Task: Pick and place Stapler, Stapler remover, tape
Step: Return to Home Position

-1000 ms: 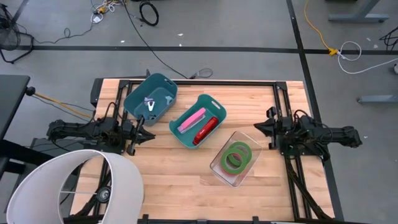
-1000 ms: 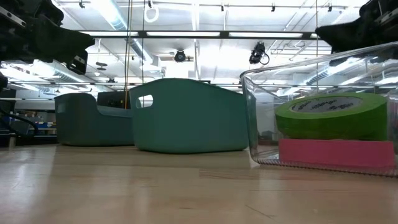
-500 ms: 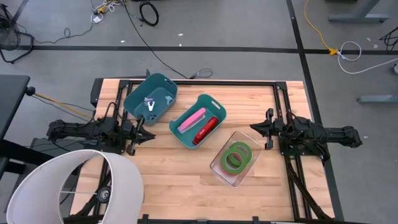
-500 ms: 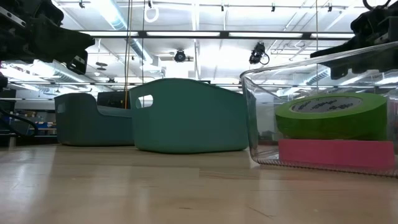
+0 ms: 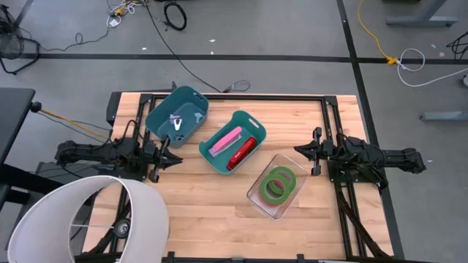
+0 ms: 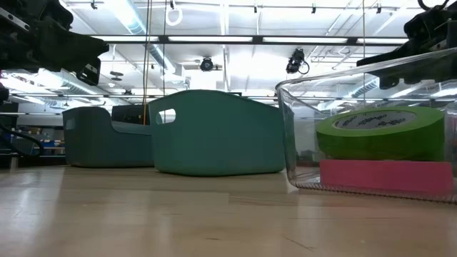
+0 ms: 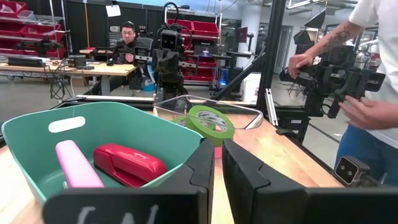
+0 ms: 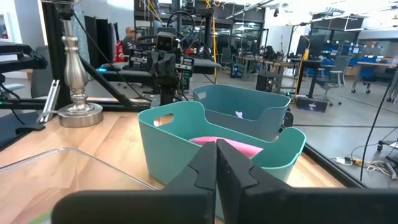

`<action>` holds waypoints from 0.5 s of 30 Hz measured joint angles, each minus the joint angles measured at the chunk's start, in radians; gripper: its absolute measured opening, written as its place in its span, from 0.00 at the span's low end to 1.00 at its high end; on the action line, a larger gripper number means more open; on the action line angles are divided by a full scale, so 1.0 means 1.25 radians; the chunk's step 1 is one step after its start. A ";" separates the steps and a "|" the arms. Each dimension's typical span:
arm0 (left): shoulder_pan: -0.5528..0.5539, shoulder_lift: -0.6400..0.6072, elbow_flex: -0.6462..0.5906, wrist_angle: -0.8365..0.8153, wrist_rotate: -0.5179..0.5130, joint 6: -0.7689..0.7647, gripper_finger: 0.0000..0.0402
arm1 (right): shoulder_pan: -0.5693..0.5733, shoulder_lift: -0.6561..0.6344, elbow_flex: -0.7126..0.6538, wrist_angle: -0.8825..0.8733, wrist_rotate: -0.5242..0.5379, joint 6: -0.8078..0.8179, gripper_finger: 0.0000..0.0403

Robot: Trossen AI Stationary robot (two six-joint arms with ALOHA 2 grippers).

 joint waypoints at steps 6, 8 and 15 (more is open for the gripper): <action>0.000 0.000 0.000 0.000 0.000 0.000 0.09 | 0.000 0.000 0.000 0.000 0.000 0.002 0.04; 0.000 0.000 0.000 0.000 0.000 0.000 0.09 | 0.000 0.000 0.000 0.000 0.000 0.002 0.04; 0.000 0.000 0.000 0.000 0.000 0.000 0.09 | 0.000 0.000 0.000 0.000 0.000 0.002 0.04</action>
